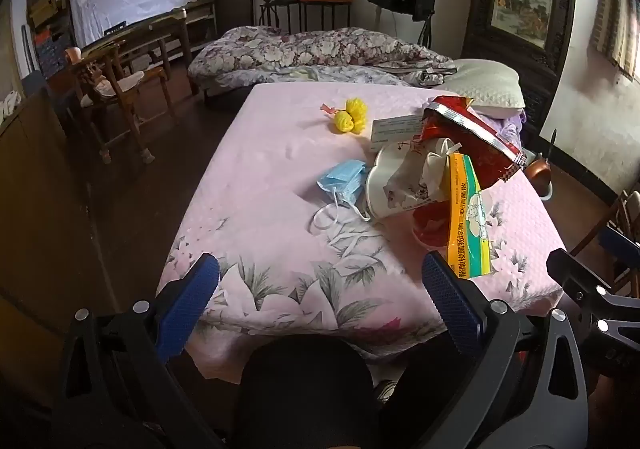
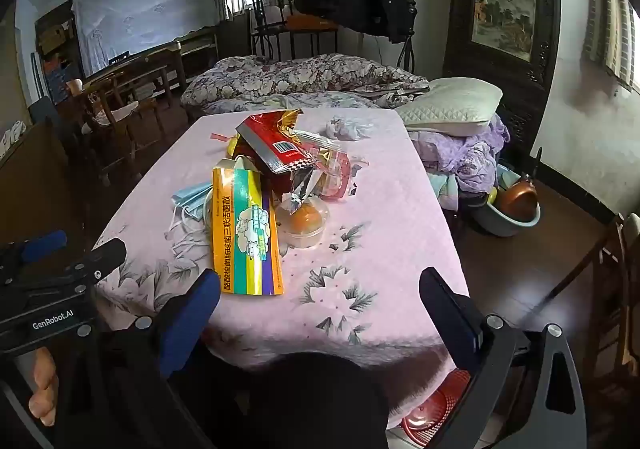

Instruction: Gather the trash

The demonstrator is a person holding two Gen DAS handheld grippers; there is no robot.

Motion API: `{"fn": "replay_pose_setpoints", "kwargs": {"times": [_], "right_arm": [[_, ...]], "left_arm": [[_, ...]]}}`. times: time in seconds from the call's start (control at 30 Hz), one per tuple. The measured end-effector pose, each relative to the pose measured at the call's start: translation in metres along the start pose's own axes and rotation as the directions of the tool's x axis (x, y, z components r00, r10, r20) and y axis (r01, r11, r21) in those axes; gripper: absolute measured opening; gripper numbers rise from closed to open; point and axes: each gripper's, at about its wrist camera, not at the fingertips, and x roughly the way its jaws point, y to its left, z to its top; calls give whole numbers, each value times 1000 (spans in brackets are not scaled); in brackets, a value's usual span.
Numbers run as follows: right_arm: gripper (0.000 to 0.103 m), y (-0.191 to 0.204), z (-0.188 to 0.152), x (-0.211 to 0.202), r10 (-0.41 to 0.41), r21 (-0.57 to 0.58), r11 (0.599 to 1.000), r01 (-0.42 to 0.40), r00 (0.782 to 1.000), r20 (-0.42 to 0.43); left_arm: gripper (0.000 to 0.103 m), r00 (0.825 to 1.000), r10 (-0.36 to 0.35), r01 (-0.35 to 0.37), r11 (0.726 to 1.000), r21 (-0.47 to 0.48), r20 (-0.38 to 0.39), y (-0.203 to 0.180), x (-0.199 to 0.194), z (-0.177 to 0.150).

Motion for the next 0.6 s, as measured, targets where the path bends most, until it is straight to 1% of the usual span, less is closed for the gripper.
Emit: {"fn": "replay_pose_setpoints", "kwargs": {"times": [0.17,0.3,0.43,0.47,0.6], "right_arm": [[97,1,0,0,3,2,1000,-3,1000,-1],[97,1,0,0,0,0,1000,0,1000,-3],[97,1,1,-4,-6,-1,1000,6,1000,-4],[97,3,-2,3,-2,-1,1000,2,1000,-4],[97,3,-2,4,-3,2,1000,3,1000,-2]], "left_arm": [[97,1000,1,-1,1000,-4,-16,-1,2,-3],[97,1000,2,-2,1000,-7,-13,-2,2,-3],[97,1000,4,-4,1000,-5,-13,-2,10,-4],[97,1000,0,0,1000,-9,-12,3,6,-2],[97,1000,-3,2,1000,-14,-13,6,6,-2]]}}
